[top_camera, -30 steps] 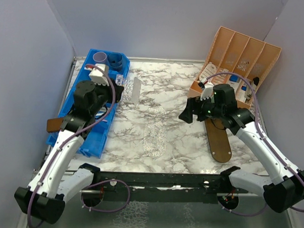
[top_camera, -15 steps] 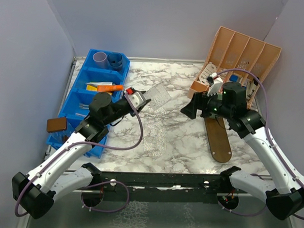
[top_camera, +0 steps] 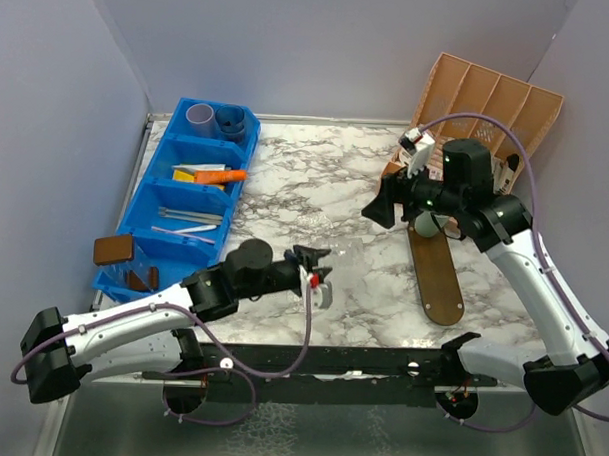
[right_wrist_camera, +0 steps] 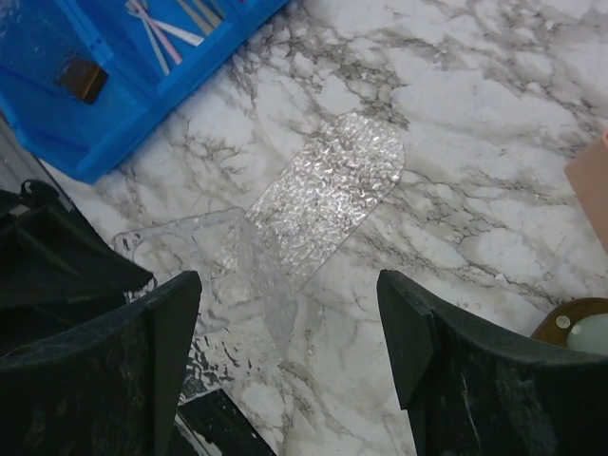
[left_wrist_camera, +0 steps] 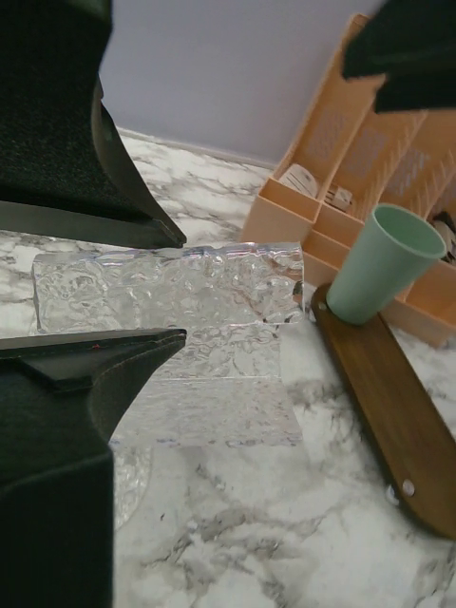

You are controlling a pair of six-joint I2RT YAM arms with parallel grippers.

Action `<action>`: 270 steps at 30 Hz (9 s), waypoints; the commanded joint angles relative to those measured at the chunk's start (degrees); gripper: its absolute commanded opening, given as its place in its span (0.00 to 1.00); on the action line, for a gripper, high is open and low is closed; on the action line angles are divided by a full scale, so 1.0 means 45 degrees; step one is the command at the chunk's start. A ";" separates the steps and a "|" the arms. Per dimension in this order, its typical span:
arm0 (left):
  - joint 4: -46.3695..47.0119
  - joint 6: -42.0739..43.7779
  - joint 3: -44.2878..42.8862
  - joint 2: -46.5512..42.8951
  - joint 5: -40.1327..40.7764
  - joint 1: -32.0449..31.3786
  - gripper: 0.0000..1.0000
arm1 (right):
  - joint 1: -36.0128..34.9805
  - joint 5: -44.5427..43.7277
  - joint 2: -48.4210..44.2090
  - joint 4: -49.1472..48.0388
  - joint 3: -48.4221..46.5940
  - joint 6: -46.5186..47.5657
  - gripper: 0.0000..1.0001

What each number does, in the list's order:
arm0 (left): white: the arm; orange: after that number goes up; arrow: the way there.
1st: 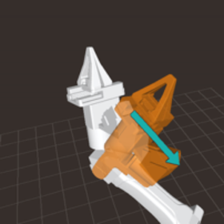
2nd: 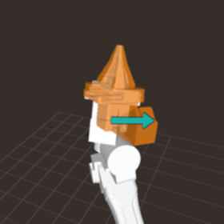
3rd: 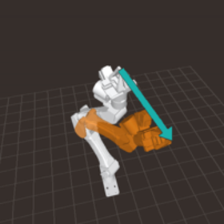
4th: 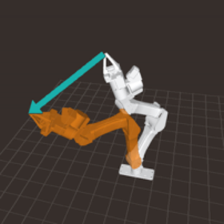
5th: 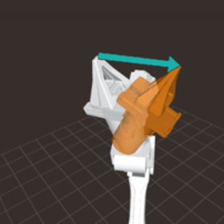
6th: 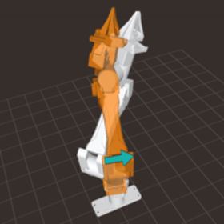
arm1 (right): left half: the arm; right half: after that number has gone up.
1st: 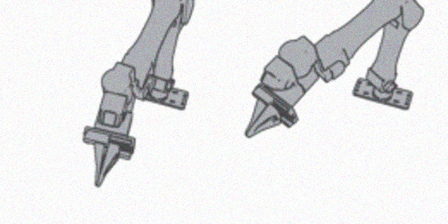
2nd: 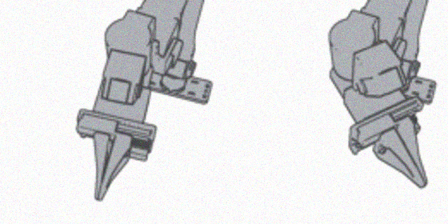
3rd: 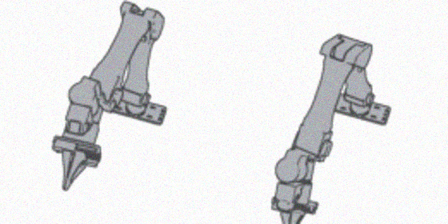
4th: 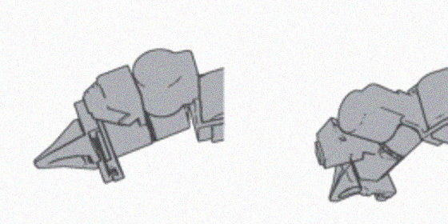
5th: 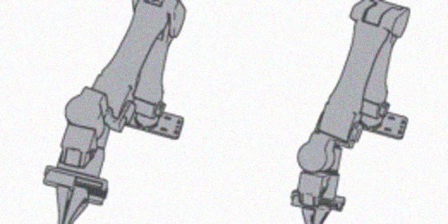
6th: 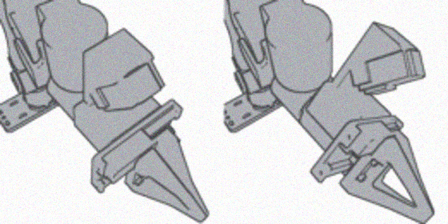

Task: Prepare toiletry sets of a toothbrush and toothpaste on the tray
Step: Place the toothpaste holder on the tray, then adjust the toothpaste holder on the tray.

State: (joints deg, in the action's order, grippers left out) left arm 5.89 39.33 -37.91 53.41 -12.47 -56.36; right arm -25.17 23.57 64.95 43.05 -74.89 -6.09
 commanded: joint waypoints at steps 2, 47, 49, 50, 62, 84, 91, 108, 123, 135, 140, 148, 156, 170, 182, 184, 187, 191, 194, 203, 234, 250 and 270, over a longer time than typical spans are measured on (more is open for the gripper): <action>0.0846 0.2753 0.1105 -0.0457 0.4003 -0.2856 0.00 | -0.0071 0.2895 0.0716 0.1327 -0.0031 0.0936 0.71; 0.6855 0.8710 0.3691 0.3382 1.0863 -0.7847 0.00 | -0.4756 0.0893 0.0852 0.0829 0.2948 0.7235 0.41; 0.6854 0.8702 0.3672 0.3386 1.0876 -0.7890 0.00 | -0.4830 0.0407 0.0875 0.0793 0.3000 0.7248 0.41; 0.6860 0.8709 0.3666 0.3395 1.0894 -0.7926 0.00 | -0.4855 0.0167 0.0921 0.0745 0.2977 0.7243 0.41; 0.6914 0.8684 0.3657 0.3718 1.1113 -0.8258 0.00 | -0.5010 -0.0347 0.1444 0.0497 0.3007 0.7419 0.27; 0.4640 0.4234 0.2808 -0.0250 0.9290 -0.7262 0.91 | -0.5005 -0.4842 0.0382 -0.0491 0.3056 0.4915 0.01; 0.4572 0.0878 0.2189 -0.3144 0.7688 -0.4316 0.94 | -0.4021 -0.6919 0.2316 0.1155 0.0950 0.0137 0.01; 0.5527 -0.0332 0.1899 -0.4200 0.9255 -0.3043 0.93 | -0.0814 -0.9305 0.1649 0.3207 0.2640 -0.6674 0.01; 0.5509 -0.0333 0.1965 -0.4504 0.9353 -0.3043 0.91 | 0.0203 -1.1859 0.1182 0.2811 0.3759 -0.7157 0.01; 0.5511 -0.0274 0.2000 -0.4385 0.9412 -0.3047 0.91 | 0.0504 -1.1770 0.1136 0.1746 0.4299 -0.6270 0.04; 0.5519 -0.0292 0.2021 -0.4337 0.9411 -0.3044 0.91 | 0.0540 -1.1938 0.1232 0.1617 0.4435 -0.6255 0.08; 0.5498 -0.0374 0.2009 -0.4336 0.9490 -0.3056 0.92 | 0.0583 -1.1730 0.1195 0.1868 0.4240 -0.6377 0.22; 0.4344 -0.1588 0.1569 -0.4436 0.9001 -0.3060 0.93 | 0.0586 -1.1701 -0.0085 0.3000 0.3266 -0.6564 0.39; 0.2879 -0.7985 -0.0838 0.0830 0.6856 -0.2696 0.88 | 0.0576 -0.9627 -0.5309 -0.1488 0.2470 -0.1840 0.67; 0.2085 -1.5788 -0.5163 0.7827 0.2012 0.0204 0.97 | 0.0576 -0.9593 -0.8036 -0.2723 0.3685 -0.0116 0.73; 0.1990 -1.6940 -0.6015 0.9152 0.0495 0.0926 0.96 | 0.0559 -1.0061 -0.8654 -0.3020 0.4119 -0.0018 0.76; 0.1351 -1.7985 -0.7684 1.1194 -0.1693 0.1522 0.98 | 0.0411 -1.0477 -0.9161 -0.3065 0.4350 0.0229 0.78; 0.1168 -1.9133 -0.9459 1.3186 -0.2977 0.1545 0.98 | 0.0200 -1.0855 -0.9521 -0.3030 0.4476 0.0471 0.78; 0.2370 -2.0211 -0.9533 1.3912 -0.3549 0.1549 0.97 | 0.0036 -1.1133 -0.9801 -0.3144 0.4689 0.0706 0.78; 0.3051 -2.1269 -0.9760 1.4945 -0.3694 0.1320 0.88 | -0.0197 -1.1249 -1.0301 -0.3272 0.5101 0.0884 0.80; 0.5956 -2.4800 -0.8873 1.5615 -0.3063 0.0768 0.44 | -0.0286 -1.0811 -1.0557 -0.3394 0.5463 0.1172 0.80; 0.6996 -2.6416 -0.7350 1.5164 -0.0965 -0.0104 0.49 | -0.0332 -1.0791 -1.0624 -0.3404 0.5500 0.1153 0.80; 0.8416 -2.6974 -0.7469 1.5723 -0.1291 -0.0187 0.40 | -0.0442 -1.0799 -1.0703 -0.3421 0.5601 0.1176 0.80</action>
State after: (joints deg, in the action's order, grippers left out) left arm 38.74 -79.79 -71.61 123.02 -18.55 -56.86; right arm -26.70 -25.71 17.50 29.43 -50.50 -1.58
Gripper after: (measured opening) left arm 0.420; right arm 0.803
